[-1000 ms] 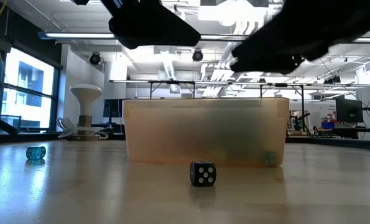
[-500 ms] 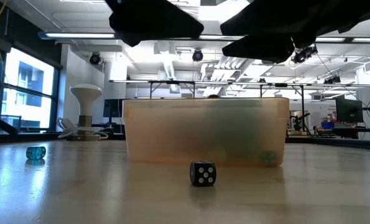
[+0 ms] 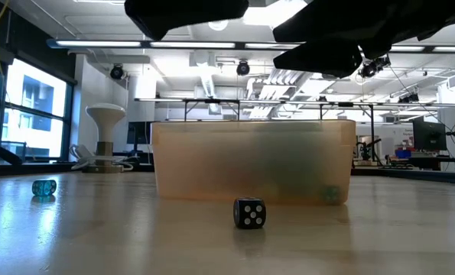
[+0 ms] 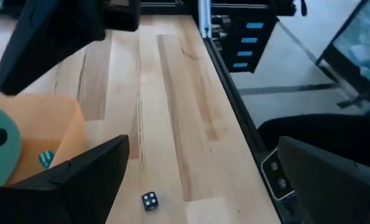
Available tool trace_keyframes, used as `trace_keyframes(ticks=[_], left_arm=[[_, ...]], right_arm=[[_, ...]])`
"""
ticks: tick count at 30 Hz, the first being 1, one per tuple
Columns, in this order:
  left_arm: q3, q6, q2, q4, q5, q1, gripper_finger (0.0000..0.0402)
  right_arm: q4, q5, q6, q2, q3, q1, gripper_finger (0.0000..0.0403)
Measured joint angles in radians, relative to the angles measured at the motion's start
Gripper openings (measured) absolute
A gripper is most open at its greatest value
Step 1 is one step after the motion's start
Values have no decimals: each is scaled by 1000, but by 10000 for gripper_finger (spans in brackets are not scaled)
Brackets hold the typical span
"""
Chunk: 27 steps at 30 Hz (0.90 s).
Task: Pick & Place Dice
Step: Put the large violet die into the orange bin
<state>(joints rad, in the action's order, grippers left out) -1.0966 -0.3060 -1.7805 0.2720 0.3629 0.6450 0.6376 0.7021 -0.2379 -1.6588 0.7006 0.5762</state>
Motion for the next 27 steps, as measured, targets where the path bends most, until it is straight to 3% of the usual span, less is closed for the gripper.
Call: trace_keyframes(ticks=[3, 13, 27], left_arm=[[0, 50, 0, 7, -4, 8, 399], [0, 66, 0, 13, 136, 40, 399], [0, 67, 0, 13, 192, 52, 400]], right_arm=[[0, 1, 0, 0, 0, 0, 306], [0, 2, 26, 0, 0, 0, 306], [0, 2, 26, 0, 0, 0, 306]])
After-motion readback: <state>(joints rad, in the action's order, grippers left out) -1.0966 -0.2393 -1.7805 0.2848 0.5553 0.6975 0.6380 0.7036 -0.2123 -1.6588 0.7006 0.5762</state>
